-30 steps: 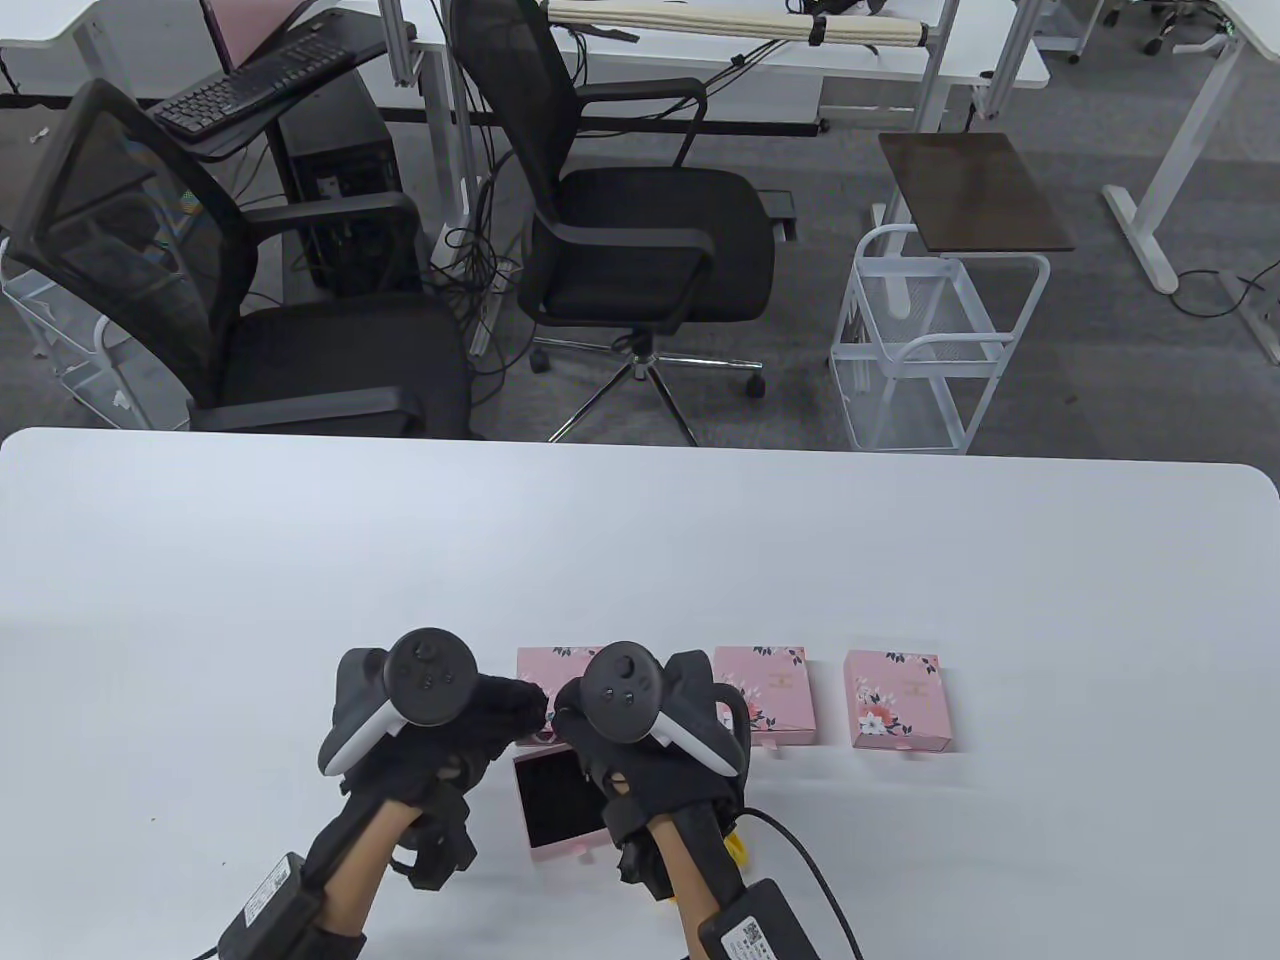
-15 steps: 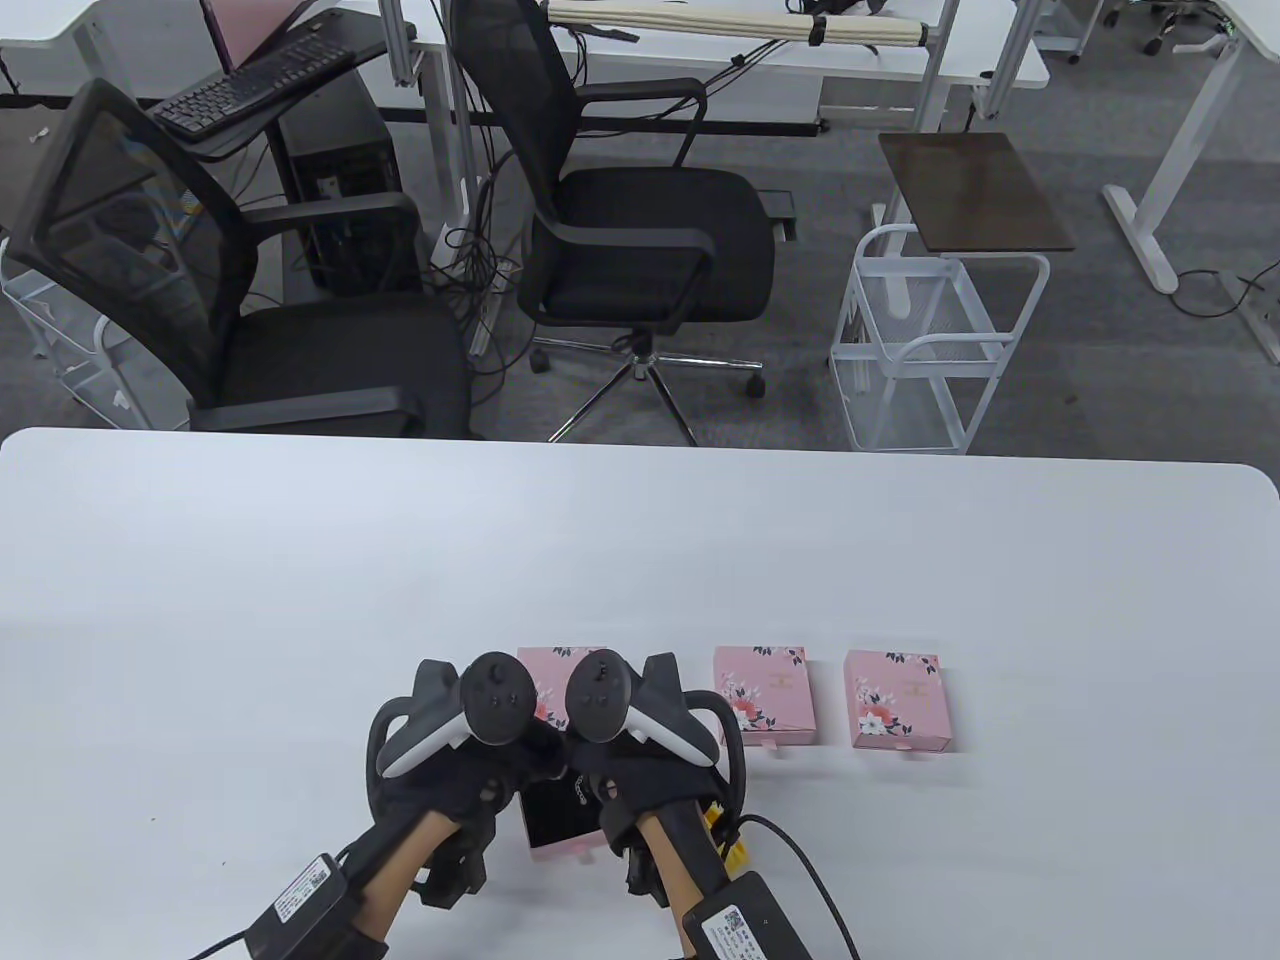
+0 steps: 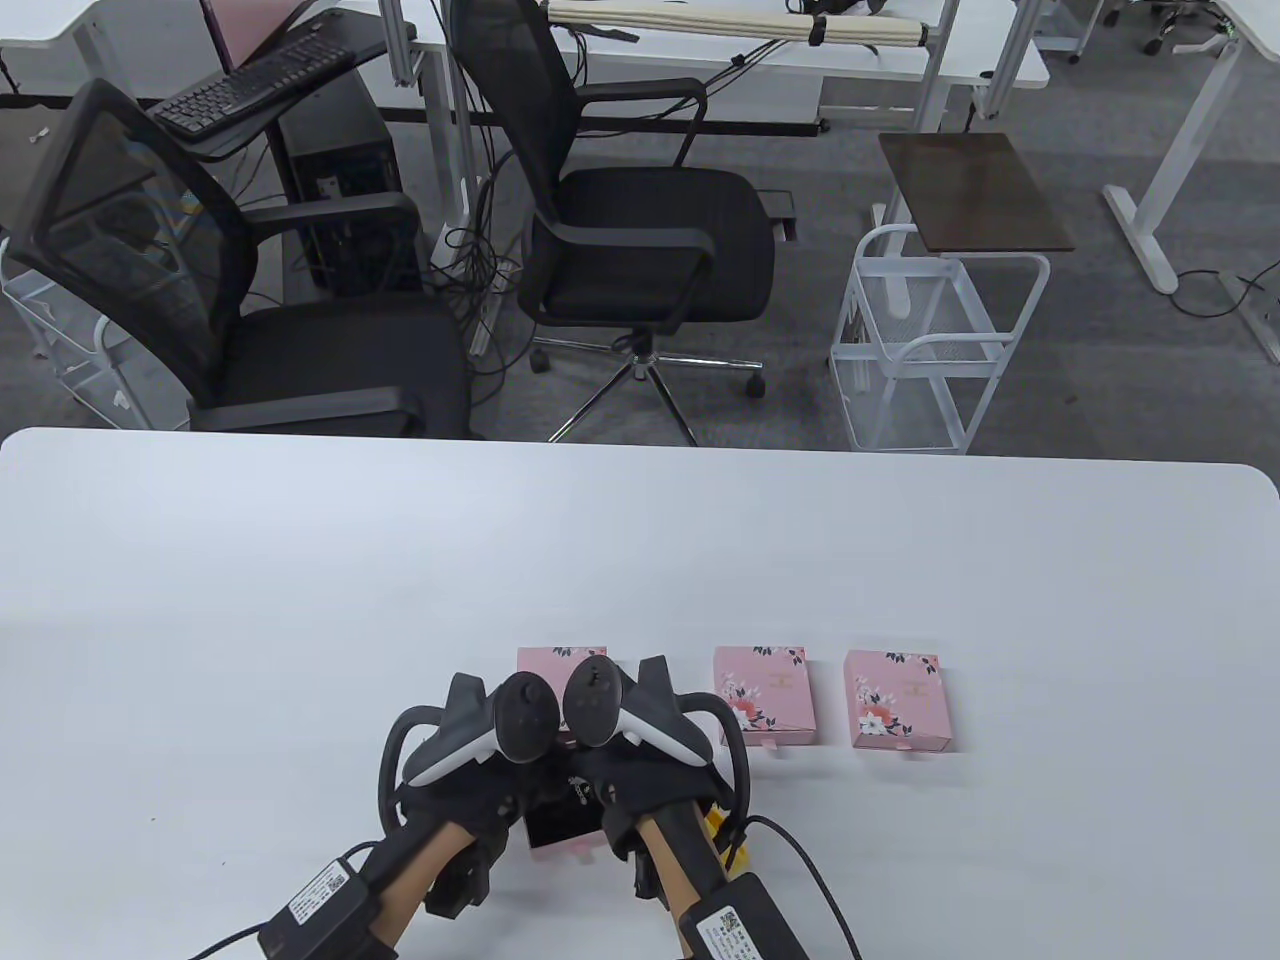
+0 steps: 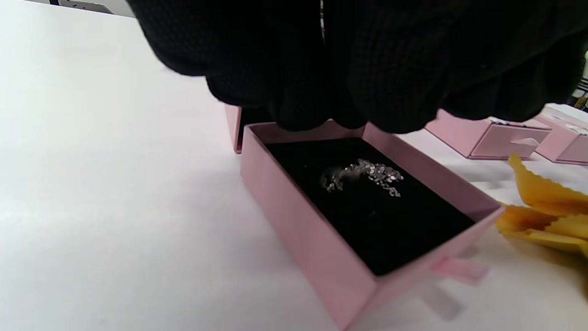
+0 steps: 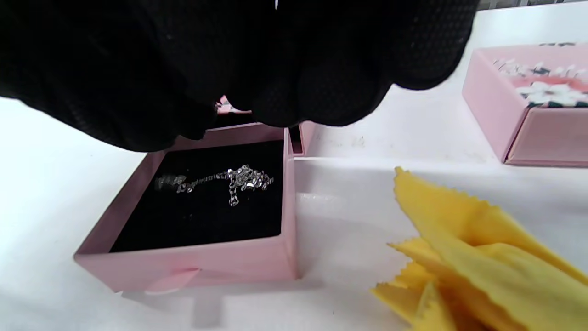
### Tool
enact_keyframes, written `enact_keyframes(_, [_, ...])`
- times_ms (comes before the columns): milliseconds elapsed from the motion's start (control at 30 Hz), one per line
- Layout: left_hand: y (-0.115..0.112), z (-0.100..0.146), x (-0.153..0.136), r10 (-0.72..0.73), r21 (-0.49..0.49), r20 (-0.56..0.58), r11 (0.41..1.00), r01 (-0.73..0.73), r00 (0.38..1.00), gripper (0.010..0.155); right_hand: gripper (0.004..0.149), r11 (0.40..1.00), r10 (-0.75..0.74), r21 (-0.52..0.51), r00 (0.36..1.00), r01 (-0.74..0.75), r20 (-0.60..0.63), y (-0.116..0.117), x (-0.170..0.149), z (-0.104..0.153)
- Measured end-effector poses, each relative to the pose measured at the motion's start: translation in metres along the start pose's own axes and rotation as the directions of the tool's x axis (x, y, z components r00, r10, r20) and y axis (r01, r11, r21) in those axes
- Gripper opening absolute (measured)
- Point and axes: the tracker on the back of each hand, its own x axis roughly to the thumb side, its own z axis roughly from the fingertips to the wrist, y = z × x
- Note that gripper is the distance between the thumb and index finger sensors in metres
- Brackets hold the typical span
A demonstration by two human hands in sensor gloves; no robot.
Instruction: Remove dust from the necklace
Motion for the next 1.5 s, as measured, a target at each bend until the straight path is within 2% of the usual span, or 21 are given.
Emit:
enact_keyframes(67, [0.003,0.001,-0.003,0.038,0.015,0.004,0.999,-0.038,0.999,0.046,0.042,1.000,-0.003,-0.022,1.000,0.003,0.003,-0.005,-0.001,0.004])
enact_keyframes(200, [0.006,0.002,-0.014,0.104,0.135,-0.021,0.986,-0.100,0.994,0.044,0.041,0.995,-0.051,-0.087,0.999,0.052,0.016,-0.016,-0.005,0.023])
enact_keyframes(267, [0.002,-0.002,-0.020,0.124,0.174,-0.021,0.978,-0.118,0.992,0.046,0.041,0.995,0.004,-0.098,0.999,-0.001,0.034,-0.013,-0.005,0.034])
enact_keyframes(333, [-0.003,-0.007,-0.024,0.136,0.155,-0.008,0.979,-0.133,0.991,0.049,0.042,0.994,0.068,-0.089,0.995,-0.062,0.067,-0.004,-0.003,0.042])
enact_keyframes(433, [-0.013,-0.014,-0.027,0.127,0.074,0.026,0.989,-0.129,0.992,0.052,0.047,0.990,0.131,-0.068,0.985,-0.124,0.109,0.014,0.002,0.049])
enact_keyframes(467, [-0.016,-0.016,-0.028,0.122,0.035,0.044,0.992,-0.124,0.992,0.053,0.049,0.986,0.169,-0.033,0.979,-0.166,0.111,0.023,0.005,0.050])
enact_keyframes(567, [-0.022,-0.018,-0.029,0.107,0.009,0.048,0.994,-0.108,0.993,0.054,0.054,0.962,0.272,-0.001,0.958,-0.273,0.092,0.037,0.008,0.047])
enact_keyframes(700, [-0.026,-0.021,-0.030,0.054,-0.003,0.036,0.999,-0.054,0.998,0.053,0.053,0.917,0.399,-0.044,0.914,-0.397,0.071,0.052,0.013,0.044])
enact_keyframes(800, [-0.026,-0.021,-0.032,0.075,-0.004,0.036,0.997,-0.075,0.997,0.052,0.052,0.878,0.475,-0.103,0.877,-0.468,0.066,0.059,0.018,0.043])
enact_keyframes(1000, [-0.026,-0.022,-0.035,0.100,-0.018,0.038,0.995,-0.099,0.994,0.052,0.043,0.829,0.545,-0.171,0.838,-0.532,0.039,0.071,0.020,0.037])
enact_keyframes(1333, [-0.025,-0.023,-0.039,0.147,-0.029,0.044,0.989,-0.145,0.988,0.051,0.042,0.873,0.446,-0.237,0.895,-0.426,0.035,0.056,0.018,0.033])
enact_keyframes(1500, [-0.025,-0.024,-0.042,0.169,-0.039,0.045,0.985,-0.167,0.985,0.050,0.042,0.856,0.481,-0.233,0.876,-0.462,0.029,0.059,0.024,0.025])
